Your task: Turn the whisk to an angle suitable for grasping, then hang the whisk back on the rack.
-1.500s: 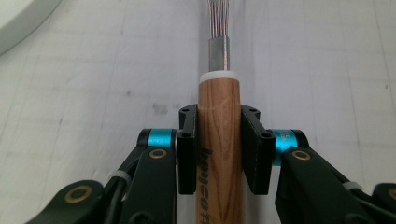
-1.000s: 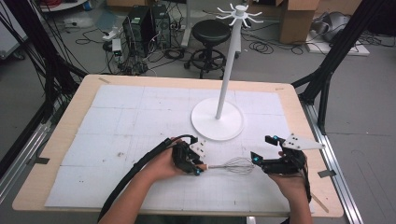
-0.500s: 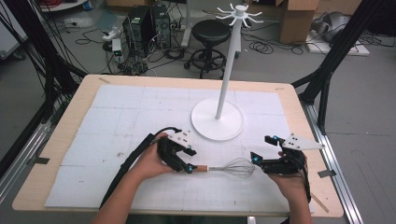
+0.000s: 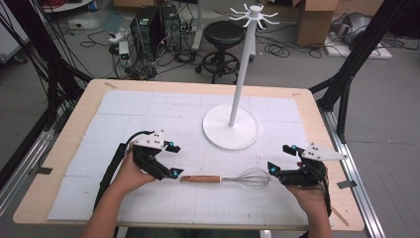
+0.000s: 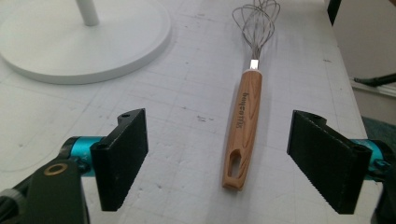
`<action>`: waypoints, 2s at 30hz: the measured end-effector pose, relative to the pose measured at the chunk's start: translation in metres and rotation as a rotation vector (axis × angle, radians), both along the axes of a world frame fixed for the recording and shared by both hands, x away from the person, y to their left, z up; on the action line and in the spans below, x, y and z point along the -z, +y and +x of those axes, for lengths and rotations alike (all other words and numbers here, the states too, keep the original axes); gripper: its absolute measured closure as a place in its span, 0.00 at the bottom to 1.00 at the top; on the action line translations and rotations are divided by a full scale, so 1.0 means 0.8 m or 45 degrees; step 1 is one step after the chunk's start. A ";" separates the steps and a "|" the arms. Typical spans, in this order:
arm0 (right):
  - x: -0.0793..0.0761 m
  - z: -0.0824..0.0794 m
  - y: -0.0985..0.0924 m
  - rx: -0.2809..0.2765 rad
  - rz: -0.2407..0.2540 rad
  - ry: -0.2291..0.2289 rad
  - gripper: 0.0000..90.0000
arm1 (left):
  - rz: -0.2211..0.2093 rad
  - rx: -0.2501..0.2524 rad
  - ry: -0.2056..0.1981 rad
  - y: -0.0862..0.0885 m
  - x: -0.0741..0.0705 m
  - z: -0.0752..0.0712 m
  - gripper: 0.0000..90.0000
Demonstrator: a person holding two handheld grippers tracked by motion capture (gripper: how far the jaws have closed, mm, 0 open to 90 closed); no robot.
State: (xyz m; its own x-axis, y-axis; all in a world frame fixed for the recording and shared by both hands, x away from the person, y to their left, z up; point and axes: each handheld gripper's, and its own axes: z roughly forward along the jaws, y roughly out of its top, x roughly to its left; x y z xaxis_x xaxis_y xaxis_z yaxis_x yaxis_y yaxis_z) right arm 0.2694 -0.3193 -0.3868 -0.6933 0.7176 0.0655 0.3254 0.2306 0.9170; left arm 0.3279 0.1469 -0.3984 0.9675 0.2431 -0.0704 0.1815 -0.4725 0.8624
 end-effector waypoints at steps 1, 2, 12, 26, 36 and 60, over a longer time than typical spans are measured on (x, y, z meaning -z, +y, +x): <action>0.001 0.001 0.001 -0.001 -0.007 -0.004 0.13 | -0.007 -0.012 -0.007 0.003 0.000 -0.001 0.19; 0.002 0.001 0.001 -0.006 -0.009 0.002 0.13 | -0.013 -0.022 -0.009 0.007 0.000 -0.003 0.18; 0.004 0.003 0.004 -0.008 -0.013 0.011 0.13 | -0.136 -0.152 -0.037 0.049 -0.011 -0.004 0.08; 0.005 0.006 0.005 -0.001 -0.021 0.025 0.13 | -0.147 -0.216 -0.045 0.071 -0.013 -0.003 0.02; 0.002 0.005 0.006 -0.001 -0.019 0.020 0.13 | -0.125 -0.220 -0.050 0.072 -0.014 -0.005 0.02; -0.009 0.009 0.047 -0.122 -0.080 0.022 0.13 | -0.126 -0.280 -0.052 0.099 -0.014 -0.007 0.02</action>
